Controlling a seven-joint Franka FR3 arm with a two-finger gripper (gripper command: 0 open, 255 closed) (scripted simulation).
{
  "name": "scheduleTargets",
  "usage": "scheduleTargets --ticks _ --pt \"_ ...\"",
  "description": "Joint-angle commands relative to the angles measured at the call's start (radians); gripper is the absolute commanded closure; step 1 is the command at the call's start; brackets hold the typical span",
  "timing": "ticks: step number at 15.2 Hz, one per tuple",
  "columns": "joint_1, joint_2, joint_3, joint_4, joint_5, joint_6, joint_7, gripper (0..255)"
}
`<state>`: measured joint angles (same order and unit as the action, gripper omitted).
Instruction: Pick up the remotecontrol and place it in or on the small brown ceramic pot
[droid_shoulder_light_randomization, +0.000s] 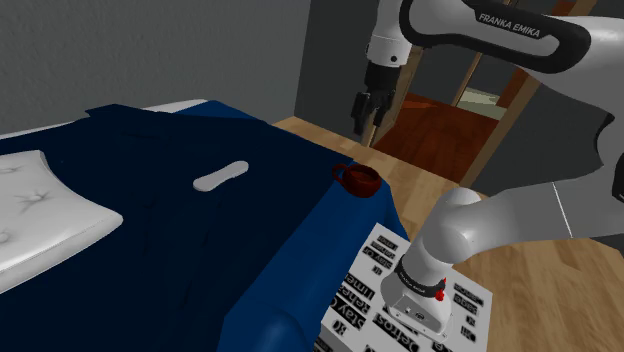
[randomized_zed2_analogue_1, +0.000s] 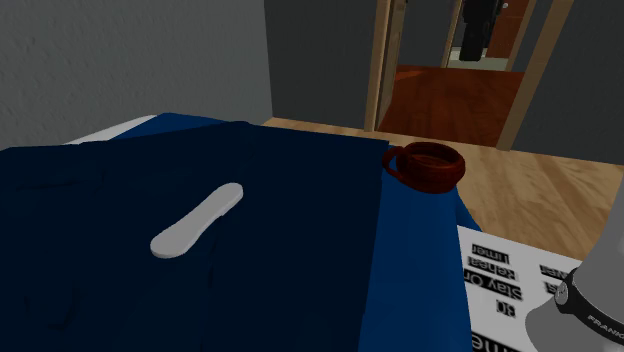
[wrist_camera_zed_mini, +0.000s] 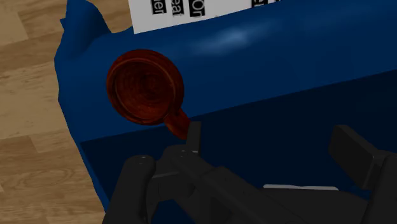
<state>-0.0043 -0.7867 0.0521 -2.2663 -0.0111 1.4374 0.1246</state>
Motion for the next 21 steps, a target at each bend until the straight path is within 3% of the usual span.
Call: scheduleTargets --ticks 1,12,21 --pt "0.0 0.0 0.0 0.0 0.0 0.0 0.0 0" --pt "-0.065 0.228 0.232 -0.02 0.143 0.27 0.484 0" --pt "-0.138 0.542 0.389 0.107 0.119 0.475 0.881 0"
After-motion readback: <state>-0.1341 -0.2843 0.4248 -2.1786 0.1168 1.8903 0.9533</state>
